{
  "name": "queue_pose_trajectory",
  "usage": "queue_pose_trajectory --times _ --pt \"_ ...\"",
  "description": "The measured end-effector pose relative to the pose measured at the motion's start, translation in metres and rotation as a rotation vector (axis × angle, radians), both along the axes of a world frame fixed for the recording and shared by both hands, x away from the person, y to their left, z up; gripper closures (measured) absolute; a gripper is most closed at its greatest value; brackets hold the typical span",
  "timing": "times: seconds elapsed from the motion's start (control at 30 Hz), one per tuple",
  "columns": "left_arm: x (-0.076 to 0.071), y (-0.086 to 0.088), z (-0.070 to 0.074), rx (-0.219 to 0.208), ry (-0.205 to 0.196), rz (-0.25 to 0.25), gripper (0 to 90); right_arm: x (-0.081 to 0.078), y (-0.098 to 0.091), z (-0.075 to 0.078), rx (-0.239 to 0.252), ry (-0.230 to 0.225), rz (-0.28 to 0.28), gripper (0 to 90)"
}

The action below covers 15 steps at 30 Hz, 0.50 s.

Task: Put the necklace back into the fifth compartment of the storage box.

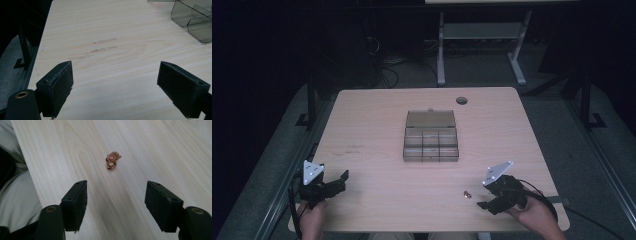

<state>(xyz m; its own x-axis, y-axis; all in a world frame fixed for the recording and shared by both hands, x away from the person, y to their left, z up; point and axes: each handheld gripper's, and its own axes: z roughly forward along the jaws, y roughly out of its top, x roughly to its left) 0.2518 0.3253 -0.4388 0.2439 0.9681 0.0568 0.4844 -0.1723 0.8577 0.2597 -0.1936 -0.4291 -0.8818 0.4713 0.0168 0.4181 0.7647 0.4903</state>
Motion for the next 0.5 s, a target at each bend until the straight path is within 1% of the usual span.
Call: queue_pose_trajectory --times 0.07,0.13,0.23,0.37,0.4,0.47,0.5 --pt "0.000 0.001 0.000 -0.003 0.006 -0.001 13.0 0.002 0.004 0.000 -0.015 -0.002 -0.001 34.5" --pt "0.000 0.001 0.000 -0.002 0.009 -0.001 13.0 0.004 0.007 0.000 -0.019 0.004 0.005 35.7" --pt "0.000 0.000 0.000 -0.003 0.007 0.000 13.0 0.007 0.014 0.000 -0.040 0.013 0.009 37.6" --pt "0.001 0.000 -0.001 -0.008 0.016 -0.009 12.9 0.013 0.024 -0.001 -0.065 0.014 0.026 40.4" --pt "0.001 0.000 -0.001 -0.007 0.018 -0.009 12.9 0.014 0.026 0.000 -0.067 0.020 0.025 41.7" --pt "0.001 0.000 -0.002 -0.010 0.019 -0.010 13.0 0.017 0.032 0.002 -0.076 0.014 0.033 44.5" --pt "0.001 0.000 -0.002 -0.011 0.020 -0.011 13.0 0.017 0.032 0.002 -0.076 0.014 0.033 44.5"
